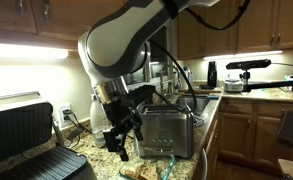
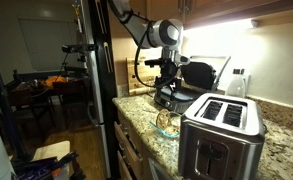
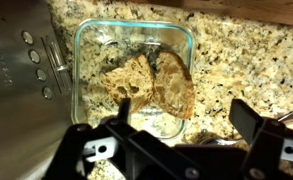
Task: Put a slice of bread in the toaster
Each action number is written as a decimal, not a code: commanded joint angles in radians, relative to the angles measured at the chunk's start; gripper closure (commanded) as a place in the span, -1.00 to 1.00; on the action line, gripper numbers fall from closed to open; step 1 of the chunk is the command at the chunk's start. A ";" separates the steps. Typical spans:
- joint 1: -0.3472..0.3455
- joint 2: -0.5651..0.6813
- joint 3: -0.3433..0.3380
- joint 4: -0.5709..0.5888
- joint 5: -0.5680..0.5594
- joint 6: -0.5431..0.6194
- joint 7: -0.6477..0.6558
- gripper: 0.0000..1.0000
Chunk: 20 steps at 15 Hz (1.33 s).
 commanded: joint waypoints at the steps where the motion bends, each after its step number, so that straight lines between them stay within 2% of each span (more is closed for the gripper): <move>1: 0.018 -0.010 -0.023 -0.026 0.021 0.027 0.018 -1.00; 20: 0.030 0.079 -0.032 -0.012 0.054 0.056 0.019 -1.00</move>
